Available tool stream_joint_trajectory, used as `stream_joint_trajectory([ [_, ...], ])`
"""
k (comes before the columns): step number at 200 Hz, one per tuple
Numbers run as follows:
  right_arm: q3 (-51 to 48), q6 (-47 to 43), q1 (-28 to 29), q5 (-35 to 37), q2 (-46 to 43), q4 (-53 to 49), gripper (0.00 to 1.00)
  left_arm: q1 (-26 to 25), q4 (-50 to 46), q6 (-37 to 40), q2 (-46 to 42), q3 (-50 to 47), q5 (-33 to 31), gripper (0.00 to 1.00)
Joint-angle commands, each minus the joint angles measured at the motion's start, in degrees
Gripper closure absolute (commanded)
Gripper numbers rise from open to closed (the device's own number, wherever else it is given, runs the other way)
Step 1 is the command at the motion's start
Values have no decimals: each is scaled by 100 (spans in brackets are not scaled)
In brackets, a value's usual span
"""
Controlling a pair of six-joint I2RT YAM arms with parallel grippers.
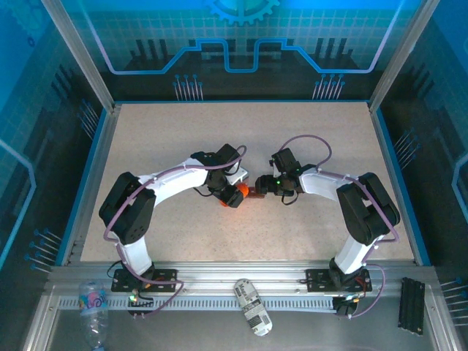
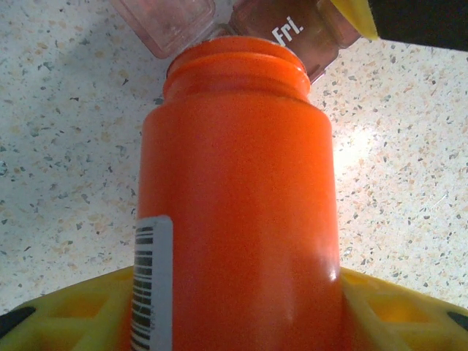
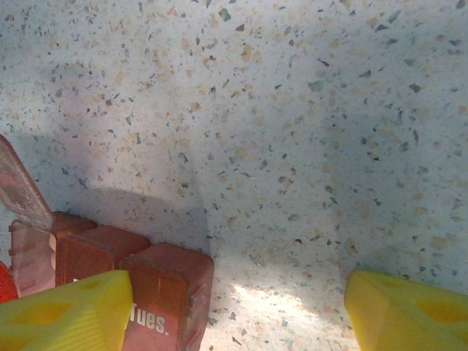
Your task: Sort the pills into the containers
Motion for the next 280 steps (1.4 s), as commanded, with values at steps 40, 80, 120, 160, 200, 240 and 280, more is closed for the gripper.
stream_joint_trajectory([
  [40,-173,91,13,-120,222,31,23,-27,490,9,-146,-353,65,100],
  [80,-139,134,11,-184,193,1,23,-24,913,-55,-372,-694,63,100],
  [120,-94,180,17,-229,145,-34,23,-16,1396,-102,-721,-1118,-20,100],
  [160,-33,224,13,-270,72,-103,23,-6,2135,-204,-1281,-1765,-118,100],
  [200,59,216,-13,-239,-101,-218,22,-5,3739,-335,-2028,-2720,54,100],
  [240,167,216,-88,-217,-281,-341,22,-5,6166,-498,-2558,-3790,455,100],
  [280,331,181,-219,-212,-549,-548,22,-7,8163,-896,-2625,-4112,395,100],
])
